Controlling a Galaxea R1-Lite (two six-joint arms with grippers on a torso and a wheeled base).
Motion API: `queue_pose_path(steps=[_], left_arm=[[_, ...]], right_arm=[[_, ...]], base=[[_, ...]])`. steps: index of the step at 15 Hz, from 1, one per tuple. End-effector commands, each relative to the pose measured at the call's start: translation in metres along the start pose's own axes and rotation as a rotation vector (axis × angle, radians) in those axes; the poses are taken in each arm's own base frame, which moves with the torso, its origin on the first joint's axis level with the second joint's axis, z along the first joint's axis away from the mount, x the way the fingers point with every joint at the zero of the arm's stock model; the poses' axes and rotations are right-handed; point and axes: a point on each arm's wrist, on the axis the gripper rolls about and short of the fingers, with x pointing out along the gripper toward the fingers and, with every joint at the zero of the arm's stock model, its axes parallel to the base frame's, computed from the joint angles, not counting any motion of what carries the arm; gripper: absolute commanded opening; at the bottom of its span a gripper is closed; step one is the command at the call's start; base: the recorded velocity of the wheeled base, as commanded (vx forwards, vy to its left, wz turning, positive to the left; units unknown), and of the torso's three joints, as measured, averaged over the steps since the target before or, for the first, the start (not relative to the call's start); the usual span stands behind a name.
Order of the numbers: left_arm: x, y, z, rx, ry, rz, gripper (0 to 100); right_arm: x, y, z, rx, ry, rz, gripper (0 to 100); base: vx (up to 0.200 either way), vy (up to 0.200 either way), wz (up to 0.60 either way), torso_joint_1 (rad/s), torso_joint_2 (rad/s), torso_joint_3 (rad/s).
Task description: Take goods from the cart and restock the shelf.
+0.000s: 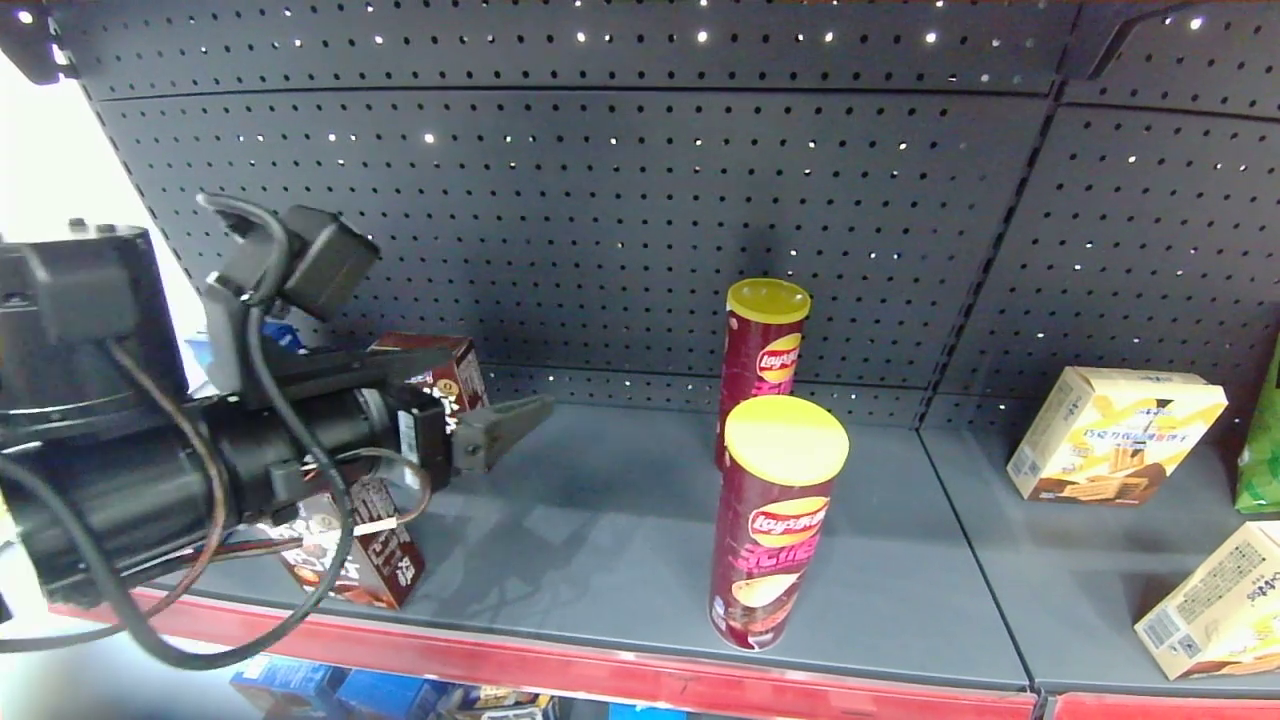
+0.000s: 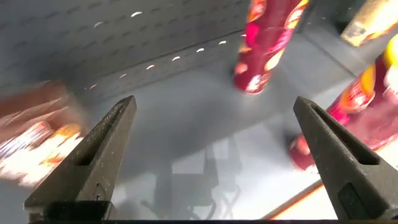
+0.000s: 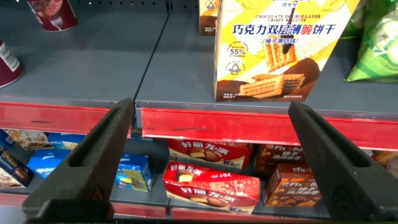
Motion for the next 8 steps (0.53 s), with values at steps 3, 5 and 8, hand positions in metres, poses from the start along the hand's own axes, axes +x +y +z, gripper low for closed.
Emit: queue_pose_path(steps=[3,5,8], left_arm=[[-0.105,0.025,0.000,-0.002,-0.192,0.252,100],[-0.138,0.021,-0.009,0.010,-0.255,0.344,100],[-0.179,0.004,-0.045,0.006,-0.286,0.474,100]], right_arm=[[0.000,0.000,0.000,0.000,0.001,0.000,100],[0.000,0.000,0.000,0.000,0.001,0.000,100],[0.000,0.000,0.000,0.000,0.001,0.000,100]], base=[[0.000,0.000,0.00,0.000,0.00,0.000],[0.000,0.000,0.00,0.000,0.00,0.000],[0.000,0.000,0.00,0.000,0.00,0.000]])
